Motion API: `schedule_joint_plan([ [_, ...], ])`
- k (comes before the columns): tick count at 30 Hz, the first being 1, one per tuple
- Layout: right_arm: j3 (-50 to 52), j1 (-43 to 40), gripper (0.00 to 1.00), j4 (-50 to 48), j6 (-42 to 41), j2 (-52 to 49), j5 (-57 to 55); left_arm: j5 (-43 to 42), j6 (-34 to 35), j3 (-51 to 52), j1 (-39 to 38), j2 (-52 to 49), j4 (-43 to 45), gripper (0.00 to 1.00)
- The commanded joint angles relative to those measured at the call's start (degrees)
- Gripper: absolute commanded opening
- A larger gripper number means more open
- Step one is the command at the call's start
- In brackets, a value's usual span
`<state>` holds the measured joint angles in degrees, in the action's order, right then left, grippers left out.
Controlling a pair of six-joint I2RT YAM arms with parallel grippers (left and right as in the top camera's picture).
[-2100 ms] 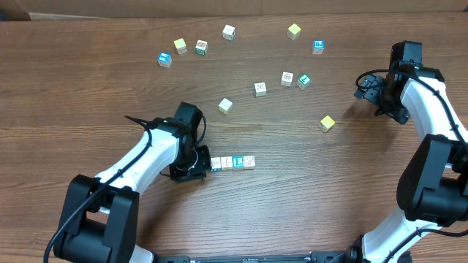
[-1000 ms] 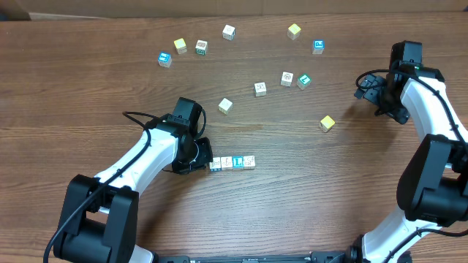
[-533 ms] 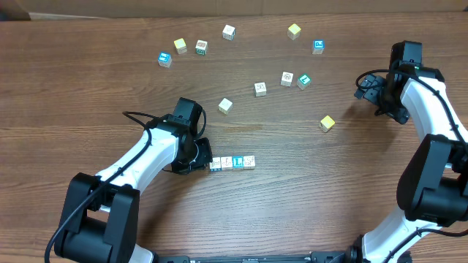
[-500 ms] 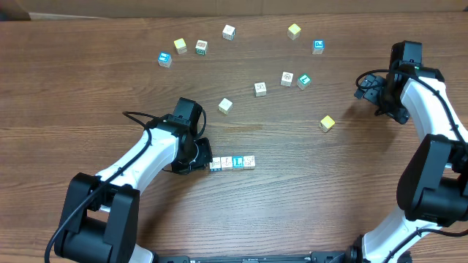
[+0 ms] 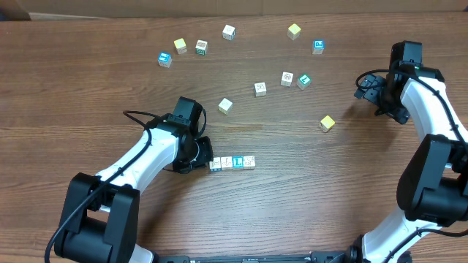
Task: Form a horizontal line
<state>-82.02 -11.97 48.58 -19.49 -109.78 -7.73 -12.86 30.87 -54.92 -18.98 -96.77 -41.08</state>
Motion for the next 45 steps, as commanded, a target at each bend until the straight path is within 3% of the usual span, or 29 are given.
schedule_joint_plan([
  [1, -1.20, 0.00, 1.00, -0.31, 0.07, 1.22, -0.20, -0.85, -1.81, -1.16, 0.31, -0.63, 0.02, 0.04],
  [45, -1.20, 0.00, 1.00, -0.33, 0.07, 1.22, -0.17, -1.79, -2.62, -1.16, 0.26, -0.63, 0.90, 0.04],
])
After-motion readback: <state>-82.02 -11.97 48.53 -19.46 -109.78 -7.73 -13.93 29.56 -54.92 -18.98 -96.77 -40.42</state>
